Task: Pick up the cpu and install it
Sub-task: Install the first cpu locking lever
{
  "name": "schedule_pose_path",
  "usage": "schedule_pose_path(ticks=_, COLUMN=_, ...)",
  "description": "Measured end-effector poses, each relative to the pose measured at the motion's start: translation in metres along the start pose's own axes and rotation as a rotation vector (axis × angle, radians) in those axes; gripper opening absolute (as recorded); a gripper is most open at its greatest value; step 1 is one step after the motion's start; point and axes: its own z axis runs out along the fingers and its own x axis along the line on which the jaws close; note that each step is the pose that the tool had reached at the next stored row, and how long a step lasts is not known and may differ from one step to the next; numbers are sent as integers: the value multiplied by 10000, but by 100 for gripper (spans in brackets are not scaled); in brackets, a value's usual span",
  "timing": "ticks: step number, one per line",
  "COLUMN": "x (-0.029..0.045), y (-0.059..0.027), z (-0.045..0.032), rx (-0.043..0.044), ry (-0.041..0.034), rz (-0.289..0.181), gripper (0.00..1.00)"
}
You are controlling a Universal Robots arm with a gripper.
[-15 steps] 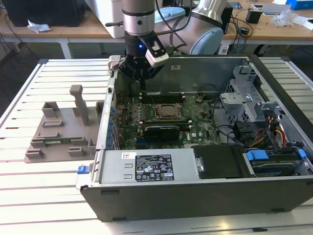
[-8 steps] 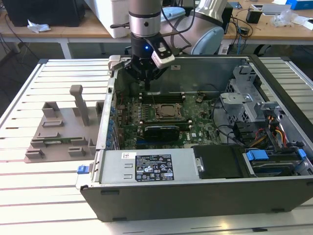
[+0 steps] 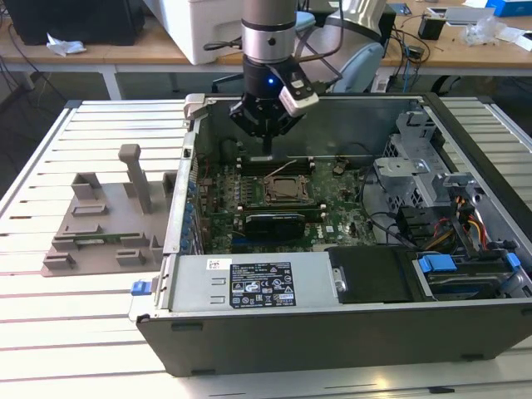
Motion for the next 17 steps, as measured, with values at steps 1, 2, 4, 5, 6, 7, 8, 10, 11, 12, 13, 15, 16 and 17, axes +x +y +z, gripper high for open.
schedule_pose_path(ticks=1, x=-25, y=-1, z=1, rx=0, ry=5, rz=2, gripper=11)
schedule_pose_path(ticks=2, x=-49, y=-2, z=1, rx=0, ry=8, rz=3, gripper=11)
schedule_pose_path(ticks=4, x=-109, y=-6, z=3, rx=0, ry=18, rz=1, gripper=11)
schedule_pose_path(ticks=5, x=-114, y=-6, z=3, rx=0, ry=18, rz=2, gripper=11)
schedule_pose_path(ticks=6, x=-115, y=-6, z=3, rx=-1, ry=18, rz=2, gripper=11)
schedule_pose_path(ticks=7, x=-115, y=-6, z=4, rx=-1, ry=17, rz=3, gripper=11)
schedule_pose_path(ticks=8, x=-116, y=-6, z=4, rx=0, ry=17, rz=3, gripper=11)
schedule_pose_path(ticks=10, x=-116, y=-6, z=4, rx=-1, ry=17, rz=2, gripper=11)
schedule_pose_path(ticks=11, x=-117, y=-6, z=4, rx=-2, ry=16, rz=2, gripper=11)
schedule_pose_path(ticks=12, x=-117, y=-8, z=4, rx=-1, ry=17, rz=1, gripper=11)
schedule_pose_path(ticks=13, x=-117, y=-16, z=5, rx=-3, ry=16, rz=0, gripper=11)
schedule_pose_path(ticks=15, x=-115, y=-45, z=11, rx=-26, ry=17, rz=2, gripper=11)
schedule_pose_path(ticks=16, x=-114, y=-59, z=16, rx=-43, ry=15, rz=2, gripper=11)
schedule_pose_path(ticks=17, x=-113, y=-83, z=34, rx=-98, ry=14, rz=2, gripper=11)
